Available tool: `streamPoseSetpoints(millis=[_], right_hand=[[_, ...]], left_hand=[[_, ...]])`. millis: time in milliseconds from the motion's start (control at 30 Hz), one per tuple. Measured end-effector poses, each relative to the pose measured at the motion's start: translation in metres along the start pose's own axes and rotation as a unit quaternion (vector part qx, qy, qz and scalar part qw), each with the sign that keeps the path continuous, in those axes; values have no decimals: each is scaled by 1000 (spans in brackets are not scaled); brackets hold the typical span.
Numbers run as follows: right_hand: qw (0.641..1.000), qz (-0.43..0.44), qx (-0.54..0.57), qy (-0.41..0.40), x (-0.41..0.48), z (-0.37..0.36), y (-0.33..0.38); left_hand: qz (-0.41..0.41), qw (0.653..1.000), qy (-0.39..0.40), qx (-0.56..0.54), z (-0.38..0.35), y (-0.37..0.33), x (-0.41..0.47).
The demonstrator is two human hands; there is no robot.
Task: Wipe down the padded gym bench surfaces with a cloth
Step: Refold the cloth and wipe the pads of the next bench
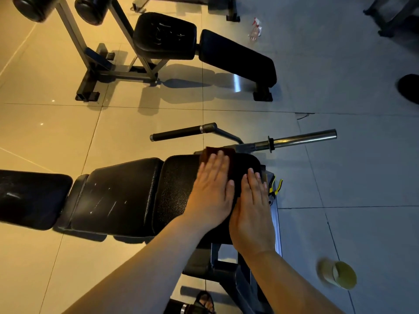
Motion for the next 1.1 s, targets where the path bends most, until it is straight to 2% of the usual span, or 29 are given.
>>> streamPoseSetpoints(millis=[100, 133, 233, 267, 400, 467, 500, 633, 667, 733, 800, 867, 900, 933, 1033, 1100], right_hand=[[999, -41, 33, 6, 0, 3, -4], [999, -38, 31, 7, -1, 4, -3], [999, -36, 21, 9, -1, 4, -2], [999, -39, 24, 10, -1, 3, -3], [998, -40, 51, 16, -2, 4, -5], [998, -38, 56, 13, -3, 5, -4], [998, -37, 55, 9, -2, 6, -4], [995, -49, 81, -15, -2, 8, -5], [993, -59, 98, -23, -3, 9, -7], [988, -73, 130, -40, -4, 12, -9], [986, -79, 141, -42, -5, 14, -9], [987, -83, 135, -34, -5, 14, -8], [988, -79, 128, -32, -5, 13, -8], [990, -72, 119, -31, -5, 13, -7], [993, -60, 101, -31, -5, 10, -7], [993, -64, 99, -29, -5, 9, -8]], left_hand=[[-86, 996, 39, 6, 7, 10, -6], [-74, 997, 28, 25, 10, 21, 0], [49, 998, -12, 43, 12, 35, 18], [55, 997, -15, 42, 8, 24, 19], [-48, 998, 42, -26, -6, -24, -2], [-80, 992, 80, -58, 2, -14, -5], [-81, 993, 75, -50, 5, -4, -1], [47, 999, 5, -21, 10, 26, 19], [49, 999, -1, -17, 6, 19, 18], [-7, 1000, 5, -22, -1, -4, 8], [-105, 993, 41, -35, -2, -20, -12], [-183, 979, 84, -21, 2, -12, -24], [-194, 978, 83, -1, 4, 0, -22], [-178, 982, 64, 17, 7, 13, -13], [-18, 1000, -13, 22, 14, 39, 10], [-11, 1000, -17, 20, 8, 20, 4]])
Point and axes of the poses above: each hand's wrist, its own x-axis towards the middle knuckle, its own z-axis out of the back of the hand, y = z × x, the point moved 7 cm from there along x, towards the middle knuckle, and after that the axes turned 8 degrees about -y, right-handed, at the moved point
